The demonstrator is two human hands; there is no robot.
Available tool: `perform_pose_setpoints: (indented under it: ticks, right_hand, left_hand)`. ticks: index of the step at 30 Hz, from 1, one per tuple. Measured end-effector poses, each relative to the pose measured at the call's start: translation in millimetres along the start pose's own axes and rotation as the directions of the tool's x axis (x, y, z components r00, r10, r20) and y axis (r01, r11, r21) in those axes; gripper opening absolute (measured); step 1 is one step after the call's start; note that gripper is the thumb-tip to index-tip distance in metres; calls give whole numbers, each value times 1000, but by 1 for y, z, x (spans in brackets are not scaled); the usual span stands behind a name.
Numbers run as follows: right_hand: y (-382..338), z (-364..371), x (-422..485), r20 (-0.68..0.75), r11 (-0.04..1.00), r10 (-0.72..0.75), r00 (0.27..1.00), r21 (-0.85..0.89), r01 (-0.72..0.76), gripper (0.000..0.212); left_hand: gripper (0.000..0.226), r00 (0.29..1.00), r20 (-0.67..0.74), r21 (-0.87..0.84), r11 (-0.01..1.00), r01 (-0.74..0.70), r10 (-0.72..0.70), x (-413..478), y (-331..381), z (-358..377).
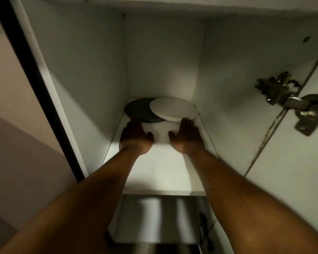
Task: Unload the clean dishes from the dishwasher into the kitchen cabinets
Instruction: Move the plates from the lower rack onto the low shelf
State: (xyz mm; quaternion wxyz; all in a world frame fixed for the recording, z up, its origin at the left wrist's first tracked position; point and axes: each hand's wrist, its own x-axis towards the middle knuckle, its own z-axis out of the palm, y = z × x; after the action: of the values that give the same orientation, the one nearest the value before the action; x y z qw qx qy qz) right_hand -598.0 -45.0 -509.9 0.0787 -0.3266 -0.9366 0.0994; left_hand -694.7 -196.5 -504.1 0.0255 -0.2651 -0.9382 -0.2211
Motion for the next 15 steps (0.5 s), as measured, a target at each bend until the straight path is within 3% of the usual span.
perform_pose_setpoints:
  ticks: [4,8,11,15]
  right_hand:
    - [-5,-9,-52,96,995,6,995,-102,4,79]
    - [-6,-24,-108,209,999,-18,978,-27,24,78]
    - [-8,-45,-134,354,999,-30,935,-8,35,78]
    - [-11,-75,-162,509,999,-16,860,-27,35,78]
  left_hand:
    - [74,989,101,212,969,-129,109,-40,-5,-12]
    - [75,973,161,213,956,-200,168,-83,-16,-25]
    - [76,941,318,226,954,-195,116,-109,-17,-41]
    - [78,845,534,149,982,-118,20,-139,-5,-73]
